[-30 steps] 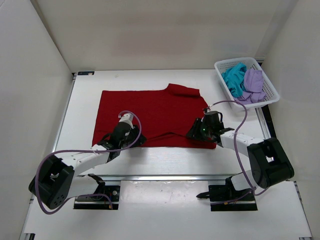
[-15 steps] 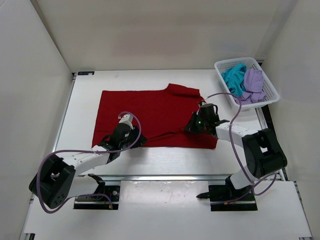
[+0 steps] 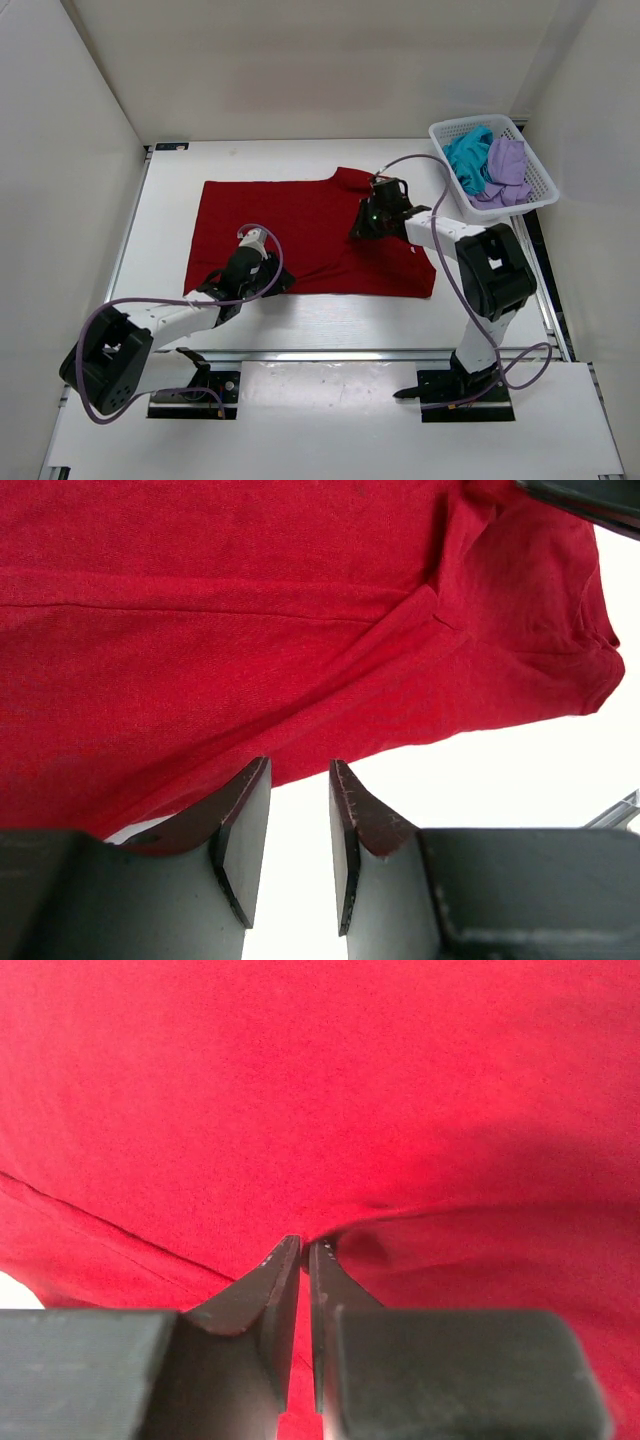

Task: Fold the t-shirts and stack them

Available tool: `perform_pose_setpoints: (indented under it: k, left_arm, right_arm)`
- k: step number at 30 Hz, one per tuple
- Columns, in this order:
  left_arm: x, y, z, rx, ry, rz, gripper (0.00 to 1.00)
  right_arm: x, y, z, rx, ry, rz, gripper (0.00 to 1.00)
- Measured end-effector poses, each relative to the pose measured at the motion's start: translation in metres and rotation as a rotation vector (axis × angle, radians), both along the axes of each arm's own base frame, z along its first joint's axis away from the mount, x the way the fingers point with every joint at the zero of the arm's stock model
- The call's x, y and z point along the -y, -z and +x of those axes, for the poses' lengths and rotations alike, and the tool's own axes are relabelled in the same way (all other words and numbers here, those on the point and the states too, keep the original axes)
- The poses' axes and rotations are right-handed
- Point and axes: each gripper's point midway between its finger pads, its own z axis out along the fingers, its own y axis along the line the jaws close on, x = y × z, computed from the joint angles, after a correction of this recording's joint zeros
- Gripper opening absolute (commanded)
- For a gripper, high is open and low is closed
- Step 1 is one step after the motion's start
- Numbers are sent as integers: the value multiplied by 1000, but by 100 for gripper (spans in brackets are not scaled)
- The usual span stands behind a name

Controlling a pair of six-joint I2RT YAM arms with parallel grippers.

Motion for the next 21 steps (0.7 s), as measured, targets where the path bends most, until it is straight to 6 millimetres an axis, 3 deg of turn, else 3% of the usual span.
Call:
perform_pose_setpoints:
  k: [6, 10, 16, 20, 21]
  left_arm:
    - [0, -6, 1, 15, -6, -10, 40]
    - [-1, -14, 3, 38, -11, -24, 38]
    - [8, -16, -1, 43, 8, -16, 38]
    - [29, -14, 0, 30, 59, 7, 38]
    - [36, -14, 1, 29, 73, 13, 38]
  right_arm:
    - [-23, -3, 6, 10, -55, -18, 8]
    - [-25, -6, 9, 23, -66, -23, 10]
    - [-13, -13, -1, 36, -53, -37, 32]
    - [1, -30, -13, 74, -33, -25, 28]
    - [4, -32, -17, 84, -29, -19, 16]
